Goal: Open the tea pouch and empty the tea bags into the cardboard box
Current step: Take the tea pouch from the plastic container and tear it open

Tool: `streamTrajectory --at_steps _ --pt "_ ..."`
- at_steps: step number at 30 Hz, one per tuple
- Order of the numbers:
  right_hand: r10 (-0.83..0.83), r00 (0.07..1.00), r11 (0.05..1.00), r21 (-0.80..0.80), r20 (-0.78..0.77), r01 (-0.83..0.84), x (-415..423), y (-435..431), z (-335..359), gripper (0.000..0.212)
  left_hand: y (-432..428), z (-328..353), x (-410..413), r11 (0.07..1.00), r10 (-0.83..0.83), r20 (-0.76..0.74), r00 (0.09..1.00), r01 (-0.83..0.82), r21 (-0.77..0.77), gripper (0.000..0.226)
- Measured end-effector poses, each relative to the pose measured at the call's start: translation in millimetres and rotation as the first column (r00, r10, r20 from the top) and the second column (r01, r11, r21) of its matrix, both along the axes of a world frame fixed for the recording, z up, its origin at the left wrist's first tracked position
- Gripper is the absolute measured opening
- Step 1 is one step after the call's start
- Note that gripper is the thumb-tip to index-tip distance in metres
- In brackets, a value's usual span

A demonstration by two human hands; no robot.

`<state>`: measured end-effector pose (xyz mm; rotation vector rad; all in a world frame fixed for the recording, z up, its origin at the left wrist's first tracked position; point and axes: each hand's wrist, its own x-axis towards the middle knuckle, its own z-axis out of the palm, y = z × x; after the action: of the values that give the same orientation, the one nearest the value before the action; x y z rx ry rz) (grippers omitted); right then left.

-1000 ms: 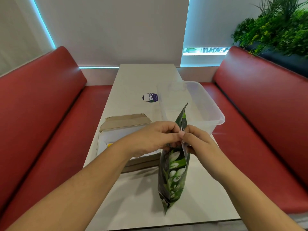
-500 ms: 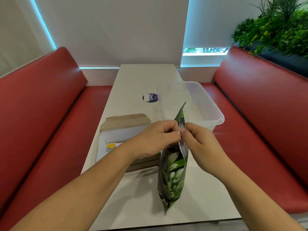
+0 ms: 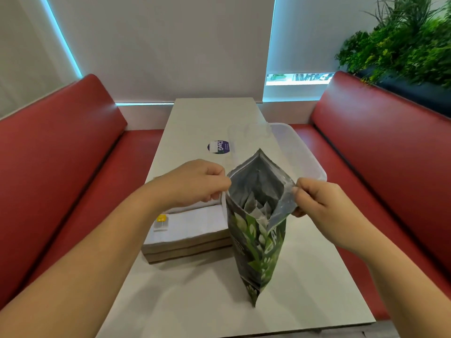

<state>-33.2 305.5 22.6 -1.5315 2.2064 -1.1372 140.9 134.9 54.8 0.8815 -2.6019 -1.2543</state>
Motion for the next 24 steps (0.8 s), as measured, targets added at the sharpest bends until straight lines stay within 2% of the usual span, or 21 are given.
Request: streamTrajectory --at_steps 3,6,9,12,14,16,19,21,24 --pt "0.089 0.995 0.995 0.057 -0.04 -0.087 -3.6 -1.0 5.1 0.033 6.0 6.9 -12.7 0.998 0.035 0.016 0.999 -0.034 -0.053 0.03" --pt "0.141 0.987 0.984 0.117 -0.075 -0.131 -6.3 -1.4 8.8 0.034 8.4 3.0 -24.8 0.997 -0.003 0.115 0.993 0.011 -0.07 0.035" --pt "0.095 0.984 0.981 0.182 -0.149 -0.067 -18.7 5.7 15.1 0.031 -0.2 -1.3 -23.2 0.998 -0.041 0.163 0.986 0.048 -0.041 0.022" --pt "0.028 0.968 0.982 0.19 -0.25 0.021 -35.4 13.1 20.6 0.029 -11.3 -1.6 -11.5 0.998 -0.055 0.221 0.974 0.045 0.05 0.028" --pt "0.045 0.961 0.98 0.199 -0.272 0.011 -38.8 12.0 21.5 0.03 -12.6 -0.7 -9.2 0.994 -0.112 0.283 0.953 0.108 0.029 0.039" --pt "0.116 0.953 0.972 0.231 -0.278 -0.051 -37.0 7.2 23.6 0.03 -10.2 1.1 -13.7 0.984 -0.144 0.298 0.944 0.17 -0.062 0.06" --pt "0.247 0.918 0.945 0.286 -0.311 -0.158 -33.6 0.3 31.6 0.031 -5.9 8.4 -26.2 0.962 -0.161 0.165 0.973 0.193 -0.196 0.084" --pt "0.307 0.886 0.929 0.312 -0.346 -0.2 -31.1 -2.9 36.6 0.032 -0.2 12.2 -35.0 0.919 -0.232 0.118 0.966 0.257 -0.299 0.075" --pt "0.299 0.878 0.93 0.321 -0.373 -0.181 -30.8 -4.7 39.6 0.031 6.9 10.7 -47.0 0.846 -0.311 0.161 0.937 0.35 -0.403 0.027"
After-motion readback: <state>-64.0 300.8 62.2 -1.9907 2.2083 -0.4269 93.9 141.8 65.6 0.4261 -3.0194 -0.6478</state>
